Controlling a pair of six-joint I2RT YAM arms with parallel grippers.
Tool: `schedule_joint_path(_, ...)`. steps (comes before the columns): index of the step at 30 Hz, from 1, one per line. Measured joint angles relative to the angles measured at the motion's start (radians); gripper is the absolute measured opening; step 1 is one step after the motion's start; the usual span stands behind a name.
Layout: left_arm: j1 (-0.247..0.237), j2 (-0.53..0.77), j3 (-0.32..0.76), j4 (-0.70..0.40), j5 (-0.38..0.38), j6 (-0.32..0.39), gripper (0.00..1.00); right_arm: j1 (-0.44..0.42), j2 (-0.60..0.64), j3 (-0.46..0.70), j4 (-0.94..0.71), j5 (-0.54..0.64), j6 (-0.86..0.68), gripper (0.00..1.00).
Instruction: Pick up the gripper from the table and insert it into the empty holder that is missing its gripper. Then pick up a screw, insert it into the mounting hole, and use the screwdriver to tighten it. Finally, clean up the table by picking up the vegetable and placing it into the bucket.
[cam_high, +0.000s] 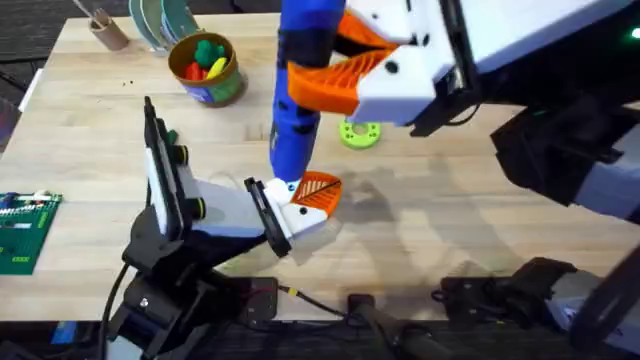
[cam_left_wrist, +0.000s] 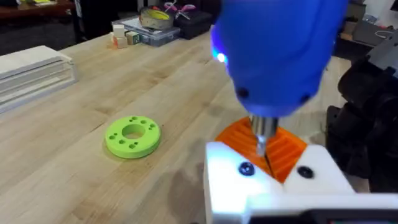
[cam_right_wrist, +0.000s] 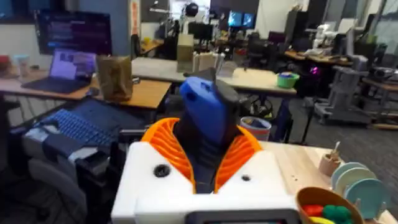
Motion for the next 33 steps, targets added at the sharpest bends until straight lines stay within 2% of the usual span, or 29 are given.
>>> schedule_joint_path(5, 0.000, 0.000, 0.000, 0.000, 0.000, 0.000, 0.017, 0.027, 0.000, 0.000, -0.088, -0.019, -0.063, 0.127)
schedule_joint_path(24, 0.000, 0.000, 0.000, 0.000, 0.000, 0.000, 0.017, 0.038, 0.000, 0.037, -0.093, -0.040, -0.155, 0.120)
schedule_joint_path(33, 0.000, 0.000, 0.000, 0.000, 0.000, 0.000, 0.017, 0.038, 0.000, 0.039, -0.158, -0.041, -0.167, 0.116)
